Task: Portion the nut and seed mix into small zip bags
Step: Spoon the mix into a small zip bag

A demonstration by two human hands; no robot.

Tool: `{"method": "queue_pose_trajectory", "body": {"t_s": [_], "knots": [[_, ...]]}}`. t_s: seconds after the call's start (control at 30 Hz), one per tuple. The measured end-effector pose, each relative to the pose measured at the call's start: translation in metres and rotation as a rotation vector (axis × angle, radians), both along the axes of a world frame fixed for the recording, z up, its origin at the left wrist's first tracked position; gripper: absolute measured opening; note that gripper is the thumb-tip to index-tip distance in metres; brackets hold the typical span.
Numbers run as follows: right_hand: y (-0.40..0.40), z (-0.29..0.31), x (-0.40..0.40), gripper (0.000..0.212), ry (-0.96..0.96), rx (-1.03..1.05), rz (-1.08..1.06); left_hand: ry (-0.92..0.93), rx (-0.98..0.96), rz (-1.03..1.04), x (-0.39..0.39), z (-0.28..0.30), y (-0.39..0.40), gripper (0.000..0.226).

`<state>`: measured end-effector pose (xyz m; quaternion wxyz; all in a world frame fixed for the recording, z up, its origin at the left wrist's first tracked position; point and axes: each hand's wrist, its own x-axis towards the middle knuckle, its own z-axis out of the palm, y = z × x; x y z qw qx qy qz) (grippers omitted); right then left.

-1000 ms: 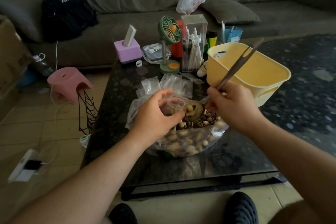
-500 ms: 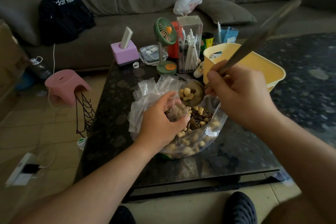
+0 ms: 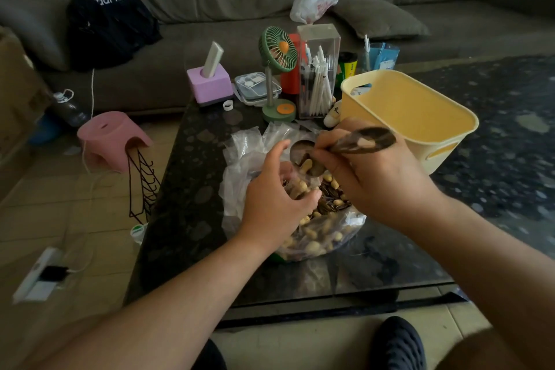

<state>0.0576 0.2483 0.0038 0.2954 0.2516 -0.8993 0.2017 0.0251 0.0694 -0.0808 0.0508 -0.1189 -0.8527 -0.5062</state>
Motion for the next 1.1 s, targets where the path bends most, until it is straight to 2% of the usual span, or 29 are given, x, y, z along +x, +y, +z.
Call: {"method": "queue_pose_trajectory", "body": {"t_s": [0.33,0.43,0.53,0.67,0.73,0.8,0.9,1.1], "knots": [[0.004,-0.005,0.000,0.016,0.076,-0.068,0.058,-0.050,0.015,0.045,-0.001,-0.004,0.002,0.089],[0.006,-0.003,0.000,0.018,0.054,-0.113,0.032,-0.082,0.008,0.041,-0.002,-0.006,0.000,0.075],[0.012,-0.001,-0.002,0.011,0.032,-0.161,-0.005,-0.100,0.012,0.037,-0.004,-0.010,-0.002,0.051],[0.019,-0.002,-0.004,0.010,-0.006,-0.368,-0.091,-0.182,0.232,0.072,-0.008,0.000,-0.005,0.040],[0.023,-0.003,-0.006,0.011,-0.051,-0.451,-0.116,-0.153,0.289,0.054,-0.012,0.007,-0.010,0.041],[0.025,-0.005,-0.006,0.011,-0.111,-0.444,-0.151,-0.129,0.249,0.031,-0.015,0.010,-0.016,0.046],[0.021,-0.006,-0.003,0.012,-0.174,-0.352,-0.174,-0.202,0.131,0.023,-0.019,0.005,-0.022,0.049],[0.021,-0.011,-0.007,0.010,-0.288,-0.217,-0.228,-0.364,-0.087,-0.244,-0.039,0.006,-0.038,0.043]]}}
